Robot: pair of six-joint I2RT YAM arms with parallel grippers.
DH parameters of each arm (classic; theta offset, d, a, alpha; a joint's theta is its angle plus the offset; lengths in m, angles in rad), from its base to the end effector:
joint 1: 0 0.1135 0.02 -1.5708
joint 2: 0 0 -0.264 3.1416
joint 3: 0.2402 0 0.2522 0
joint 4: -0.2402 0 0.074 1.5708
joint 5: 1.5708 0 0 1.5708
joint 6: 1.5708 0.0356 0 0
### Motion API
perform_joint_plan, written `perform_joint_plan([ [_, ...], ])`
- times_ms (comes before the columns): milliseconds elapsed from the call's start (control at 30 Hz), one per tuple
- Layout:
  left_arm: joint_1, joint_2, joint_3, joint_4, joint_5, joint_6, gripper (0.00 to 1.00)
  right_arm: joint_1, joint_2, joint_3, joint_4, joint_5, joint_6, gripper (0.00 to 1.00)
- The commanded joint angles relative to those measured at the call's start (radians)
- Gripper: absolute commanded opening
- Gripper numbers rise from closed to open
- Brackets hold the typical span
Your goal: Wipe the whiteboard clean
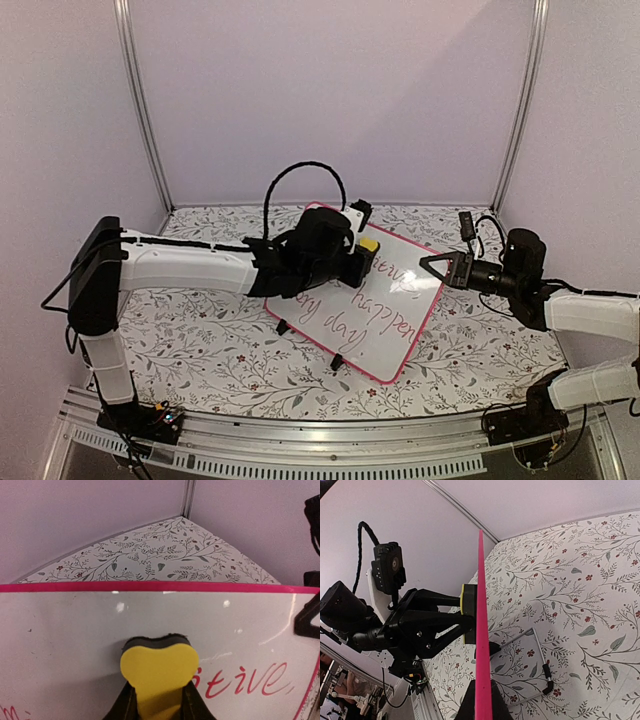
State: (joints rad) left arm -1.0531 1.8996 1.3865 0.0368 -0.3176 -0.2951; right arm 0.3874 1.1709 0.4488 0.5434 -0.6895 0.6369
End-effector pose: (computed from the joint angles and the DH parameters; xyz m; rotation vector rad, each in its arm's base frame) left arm 0.2294 -0.3803 0.2459 0.5732 1.9805 -0.5237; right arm 0.2142 0.1118 0.2217 -0.3167 1.8820 1.3207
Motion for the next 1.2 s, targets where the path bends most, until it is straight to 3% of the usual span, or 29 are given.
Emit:
perform_joint_plan([
  [0, 0.013, 0.021, -0.064, -0.062, -0.02, -0.012, 0.0, 0.056, 0.017, 0.004, -0.037, -0.119, -0.077, 0.0],
  [333, 0.014, -0.086, -0.262, -0.008, -0.028, -0.064, 0.0, 0.058, 0.033, 0.009, -0.031, -0.122, -0.074, 0.0],
  [800, 0.006, 0.036, -0.04, -0.022, 0.022, -0.01, 0.0, 0.064, 0.023, 0.008, -0.042, -0.117, -0.078, 0.0],
  [1167, 0.016, 0.023, -0.068, -0.011, 0.008, -0.024, 0.0, 0.067, 0.024, 0.005, -0.044, -0.113, -0.081, 0.0],
])
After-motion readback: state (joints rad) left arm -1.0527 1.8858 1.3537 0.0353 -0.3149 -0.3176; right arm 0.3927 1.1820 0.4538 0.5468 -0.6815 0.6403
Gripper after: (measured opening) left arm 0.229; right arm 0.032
